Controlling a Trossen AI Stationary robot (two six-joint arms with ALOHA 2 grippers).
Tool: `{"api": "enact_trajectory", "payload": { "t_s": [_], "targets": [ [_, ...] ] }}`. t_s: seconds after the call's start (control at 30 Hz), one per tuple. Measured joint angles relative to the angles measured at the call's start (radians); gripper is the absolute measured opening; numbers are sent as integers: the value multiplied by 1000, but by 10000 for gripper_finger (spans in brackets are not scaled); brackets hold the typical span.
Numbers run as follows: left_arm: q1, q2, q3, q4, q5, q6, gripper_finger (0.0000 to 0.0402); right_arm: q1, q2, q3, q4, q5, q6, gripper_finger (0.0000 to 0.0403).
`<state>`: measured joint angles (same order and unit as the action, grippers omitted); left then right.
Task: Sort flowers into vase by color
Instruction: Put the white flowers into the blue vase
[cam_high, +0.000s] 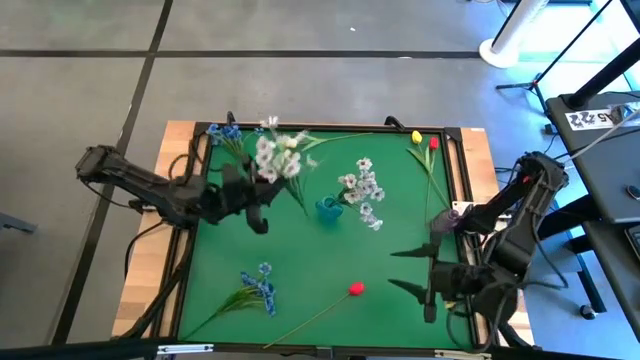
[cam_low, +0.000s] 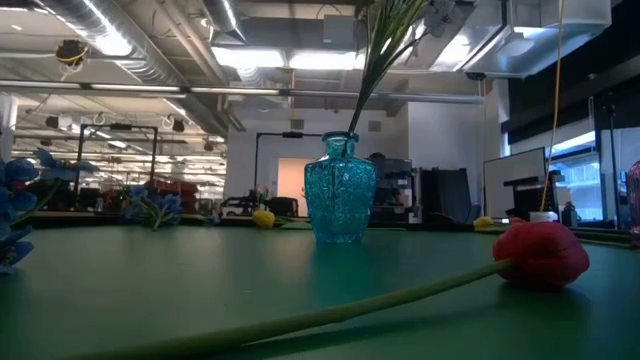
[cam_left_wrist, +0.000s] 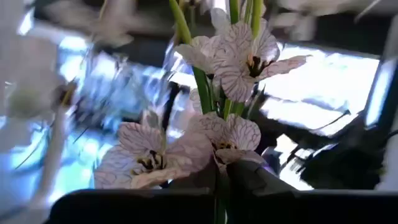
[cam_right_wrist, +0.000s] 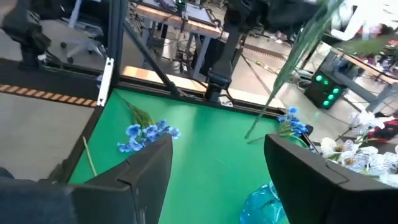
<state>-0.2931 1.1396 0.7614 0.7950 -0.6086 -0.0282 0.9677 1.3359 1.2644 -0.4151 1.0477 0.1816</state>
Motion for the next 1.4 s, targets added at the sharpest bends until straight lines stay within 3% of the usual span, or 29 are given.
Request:
{"api": "enact_trajectory", "payload": {
  "t_s": [0.1,0.2,0.43,0.73,0.9,1.07,1.2,1.4],
  "targets": [
    [28,69,-35,159,72,64,5,1,6,0,0,10,2,253],
    [57,119,-31,212,117,89,5,1,7,0,1,26,21,253],
    [128,239,-27,240,141,82,5,1,9,0,-6,33,23,253],
    [190,260,-27,227,143,105,5,1,9,0,-6,33,23,253],
    [213,323,-27,215,206,64,5,1,9,0,-6,33,23,253],
    [217,382,-27,207,206,89,6,1,9,0,-6,32,35,253],
    [222,371,-6,93,195,109,28,-3,9,0,-29,16,43,253],
    [230,313,135,-412,167,87,96,-69,-28,3,-35,24,72,253]
  ]
}}
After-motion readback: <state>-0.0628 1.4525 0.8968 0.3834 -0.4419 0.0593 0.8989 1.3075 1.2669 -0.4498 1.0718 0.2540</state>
